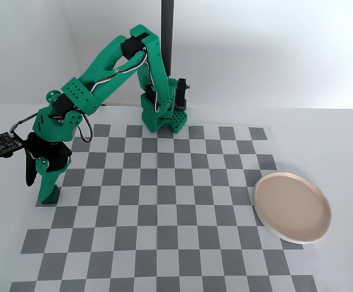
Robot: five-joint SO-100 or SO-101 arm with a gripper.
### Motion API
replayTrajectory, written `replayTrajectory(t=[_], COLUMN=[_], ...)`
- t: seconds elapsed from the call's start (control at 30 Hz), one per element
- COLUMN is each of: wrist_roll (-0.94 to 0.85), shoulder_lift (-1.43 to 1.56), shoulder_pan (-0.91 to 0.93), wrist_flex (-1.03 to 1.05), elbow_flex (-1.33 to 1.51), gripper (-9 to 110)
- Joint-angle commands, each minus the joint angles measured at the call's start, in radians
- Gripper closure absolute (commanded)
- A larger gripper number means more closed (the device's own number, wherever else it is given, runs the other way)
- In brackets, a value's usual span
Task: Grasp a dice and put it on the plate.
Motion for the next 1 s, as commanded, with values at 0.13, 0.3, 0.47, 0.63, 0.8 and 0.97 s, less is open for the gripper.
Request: replayTrajectory(t=[0.13,0.3,0.47,0.63,0.8,0.97], wrist_roll=[-0.015,-0.025,-0.025,-0.028,-0.035,-0.038], shoulder_lift=[0.008,-0.009,-0.026,-0.055,-0.078,-0.094], shoulder_pan=[-0.02,-0.017,-0.017,-0.02,-0.023,-0.026], wrist_flex=[0.005,0.003,0.014,0.015,0.015,0.025], elbow_flex=[-0.101,-0.101,-0.101,-0.1,-0.098,-0.095], gripper=[83,82,82,82,83,83])
